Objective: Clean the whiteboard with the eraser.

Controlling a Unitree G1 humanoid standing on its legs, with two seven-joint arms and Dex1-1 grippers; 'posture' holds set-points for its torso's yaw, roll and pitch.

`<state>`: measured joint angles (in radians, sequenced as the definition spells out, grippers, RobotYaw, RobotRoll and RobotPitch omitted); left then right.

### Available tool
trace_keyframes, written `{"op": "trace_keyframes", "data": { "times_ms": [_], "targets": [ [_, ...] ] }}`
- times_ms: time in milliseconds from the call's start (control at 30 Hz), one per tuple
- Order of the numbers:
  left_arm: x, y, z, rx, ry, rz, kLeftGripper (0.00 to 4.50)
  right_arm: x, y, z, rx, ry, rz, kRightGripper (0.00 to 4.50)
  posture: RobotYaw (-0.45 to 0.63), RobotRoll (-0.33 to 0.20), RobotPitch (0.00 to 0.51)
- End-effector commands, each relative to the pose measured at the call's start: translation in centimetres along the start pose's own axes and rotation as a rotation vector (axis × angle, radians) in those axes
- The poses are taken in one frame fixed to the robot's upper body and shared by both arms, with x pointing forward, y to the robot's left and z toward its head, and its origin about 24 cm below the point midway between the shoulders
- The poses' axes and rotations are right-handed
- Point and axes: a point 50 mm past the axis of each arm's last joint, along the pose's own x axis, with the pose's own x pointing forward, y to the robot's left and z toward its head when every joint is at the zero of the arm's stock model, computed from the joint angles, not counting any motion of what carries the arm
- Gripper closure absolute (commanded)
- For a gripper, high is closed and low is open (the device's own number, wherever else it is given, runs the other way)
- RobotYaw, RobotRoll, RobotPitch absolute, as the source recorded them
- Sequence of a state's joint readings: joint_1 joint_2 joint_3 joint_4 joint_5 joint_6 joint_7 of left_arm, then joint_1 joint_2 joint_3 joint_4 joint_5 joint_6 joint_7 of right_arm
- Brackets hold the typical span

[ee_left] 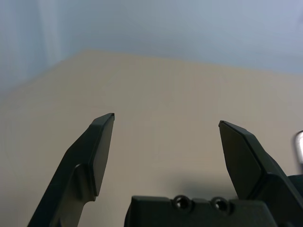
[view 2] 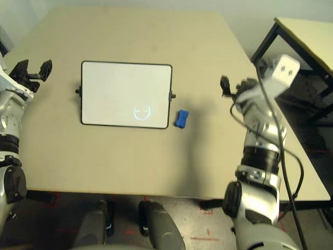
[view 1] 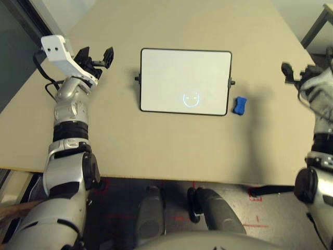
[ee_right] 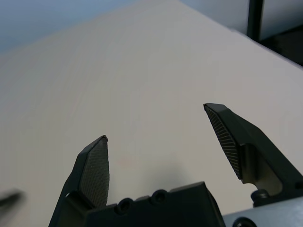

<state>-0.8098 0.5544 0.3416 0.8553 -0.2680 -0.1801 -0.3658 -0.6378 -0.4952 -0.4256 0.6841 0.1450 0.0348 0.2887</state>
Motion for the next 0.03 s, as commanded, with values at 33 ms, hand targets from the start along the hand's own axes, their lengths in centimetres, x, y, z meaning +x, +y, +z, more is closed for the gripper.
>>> {"op": "trace_keyframes", "data": {
  "times_ms": [33],
  "targets": [
    [-1.29,1.48,-1.53,0.035,0.027,0.075,0.00,-0.71,-0.83,-1.99,-0.004,-0.024,-0.017,0.03,-0.06,0.000,0.136]
  ]
}}
